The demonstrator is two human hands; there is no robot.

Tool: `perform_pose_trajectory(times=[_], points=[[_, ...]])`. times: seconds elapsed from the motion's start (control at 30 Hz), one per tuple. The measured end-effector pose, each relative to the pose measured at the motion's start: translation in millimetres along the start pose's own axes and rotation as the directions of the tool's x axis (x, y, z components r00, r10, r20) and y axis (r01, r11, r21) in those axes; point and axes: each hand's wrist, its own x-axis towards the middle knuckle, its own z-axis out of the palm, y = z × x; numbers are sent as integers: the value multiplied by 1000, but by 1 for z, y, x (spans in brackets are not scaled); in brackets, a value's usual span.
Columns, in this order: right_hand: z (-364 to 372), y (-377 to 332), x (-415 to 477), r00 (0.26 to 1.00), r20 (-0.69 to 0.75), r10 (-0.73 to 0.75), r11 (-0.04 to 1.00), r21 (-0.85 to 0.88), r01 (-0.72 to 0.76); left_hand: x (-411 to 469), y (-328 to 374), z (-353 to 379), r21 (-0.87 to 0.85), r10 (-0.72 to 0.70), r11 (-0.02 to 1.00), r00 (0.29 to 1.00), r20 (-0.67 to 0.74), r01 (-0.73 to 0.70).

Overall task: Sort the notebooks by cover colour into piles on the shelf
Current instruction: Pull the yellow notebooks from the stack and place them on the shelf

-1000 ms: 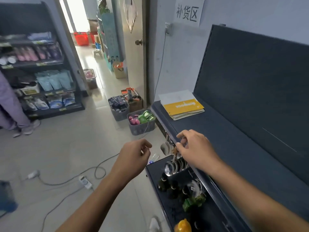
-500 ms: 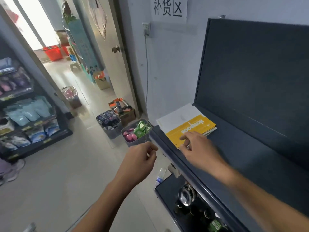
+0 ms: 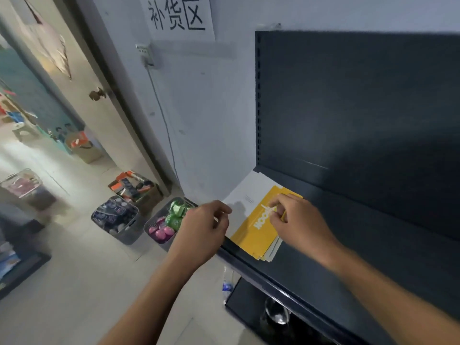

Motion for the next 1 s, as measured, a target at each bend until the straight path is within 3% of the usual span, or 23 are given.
perform_pose_trajectory(times=[0.27,0.47,0.6,0.7,1.0], points=[[14,0,-3,973,-48,225,973,-42,-227,75,-23,15,33,230,971,965,123,-235],[34,-7,-3,878,-160,452,887,-31,-462,124,-39,26,34,380,920,908,176,-391],[43,-12,-3,752,-181,634,768,32,-640,138,-49,30,66,390,906,885,256,-418],[53,-18,-4,693,-192,695,714,76,-696,142,-57,35,93,374,902,870,322,-422],[81,-31,10,648,-215,730,661,-16,-750,151,-62,53,31,317,925,816,483,-378]])
